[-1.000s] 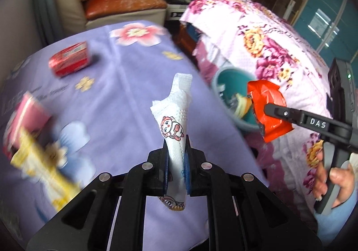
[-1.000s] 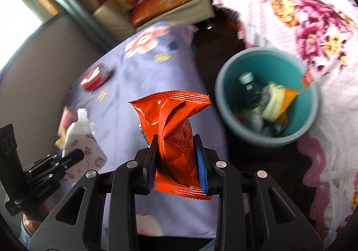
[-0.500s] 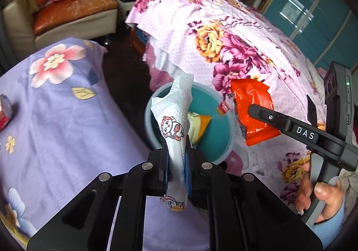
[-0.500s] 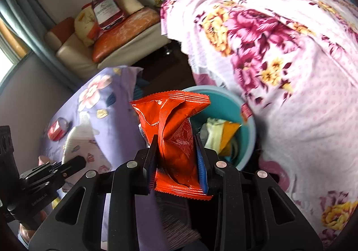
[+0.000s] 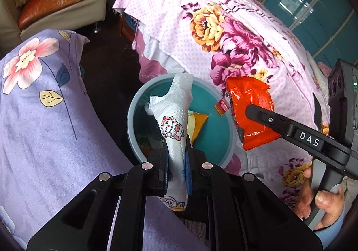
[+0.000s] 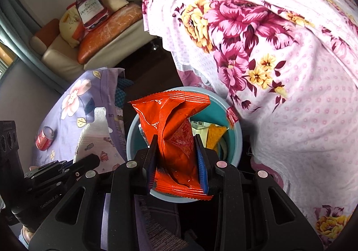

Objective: Collect trash
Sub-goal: 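Carry both wrappers over the teal bin and open both tools to drop them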

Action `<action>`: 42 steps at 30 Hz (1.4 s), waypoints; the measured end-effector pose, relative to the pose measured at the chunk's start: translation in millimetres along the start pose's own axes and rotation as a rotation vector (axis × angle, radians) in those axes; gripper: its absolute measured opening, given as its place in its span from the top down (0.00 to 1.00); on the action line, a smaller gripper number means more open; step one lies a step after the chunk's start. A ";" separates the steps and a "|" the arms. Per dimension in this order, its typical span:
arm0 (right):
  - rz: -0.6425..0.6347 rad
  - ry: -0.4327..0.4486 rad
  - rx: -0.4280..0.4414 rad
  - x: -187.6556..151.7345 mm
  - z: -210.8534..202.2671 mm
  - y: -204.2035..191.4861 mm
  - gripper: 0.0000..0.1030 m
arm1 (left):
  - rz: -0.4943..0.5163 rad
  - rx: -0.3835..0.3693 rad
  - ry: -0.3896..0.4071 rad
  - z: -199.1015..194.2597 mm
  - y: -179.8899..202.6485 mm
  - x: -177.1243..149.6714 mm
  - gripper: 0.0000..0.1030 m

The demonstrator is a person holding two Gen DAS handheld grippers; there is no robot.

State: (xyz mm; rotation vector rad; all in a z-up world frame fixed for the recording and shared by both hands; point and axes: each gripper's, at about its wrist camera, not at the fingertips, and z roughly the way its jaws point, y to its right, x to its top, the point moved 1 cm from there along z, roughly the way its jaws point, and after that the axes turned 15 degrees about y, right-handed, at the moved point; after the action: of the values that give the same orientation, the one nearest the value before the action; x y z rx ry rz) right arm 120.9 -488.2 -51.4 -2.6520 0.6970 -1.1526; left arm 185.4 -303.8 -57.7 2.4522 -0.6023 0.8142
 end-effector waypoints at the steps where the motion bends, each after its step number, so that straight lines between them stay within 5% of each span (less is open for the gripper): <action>1: 0.001 -0.002 -0.002 0.1 1.1 0.6 0.71 | 0.001 -0.001 -0.008 4.0 0.1 -0.2 0.88; 14: 0.011 -0.008 -0.039 7.6 12.6 9.5 0.71 | -0.011 -0.001 -0.037 28.7 -2.9 2.9 0.69; 18: 0.013 -0.005 -0.045 10.9 14.3 10.6 0.70 | -0.010 0.015 -0.024 28.7 -4.3 3.6 0.30; 21: 0.011 -0.007 -0.047 12.3 15.5 9.9 0.70 | -0.018 0.025 -0.013 26.4 -7.1 4.5 0.19; 31: -0.021 -0.037 -0.038 10.4 24.6 -4.0 0.64 | -0.054 0.053 -0.030 12.7 -23.5 -3.5 0.12; 34: -0.032 -0.046 -0.030 10.1 27.2 -12.4 0.41 | -0.048 0.070 -0.028 6.3 -26.7 -7.0 0.10; 37: -0.045 -0.042 -0.034 8.3 25.1 -17.7 0.31 | -0.048 0.081 -0.029 1.4 -30.4 -10.0 0.09; 42: -0.043 -0.039 -0.048 4.1 18.5 -23.5 0.28 | -0.060 0.095 -0.022 -9.1 -38.6 -14.9 0.08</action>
State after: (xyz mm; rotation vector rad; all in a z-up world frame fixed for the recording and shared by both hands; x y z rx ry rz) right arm 145.0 -470.2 -53.8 -2.7339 0.6729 -1.1052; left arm 191.5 -264.5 -72.5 2.5556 -0.5064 0.8105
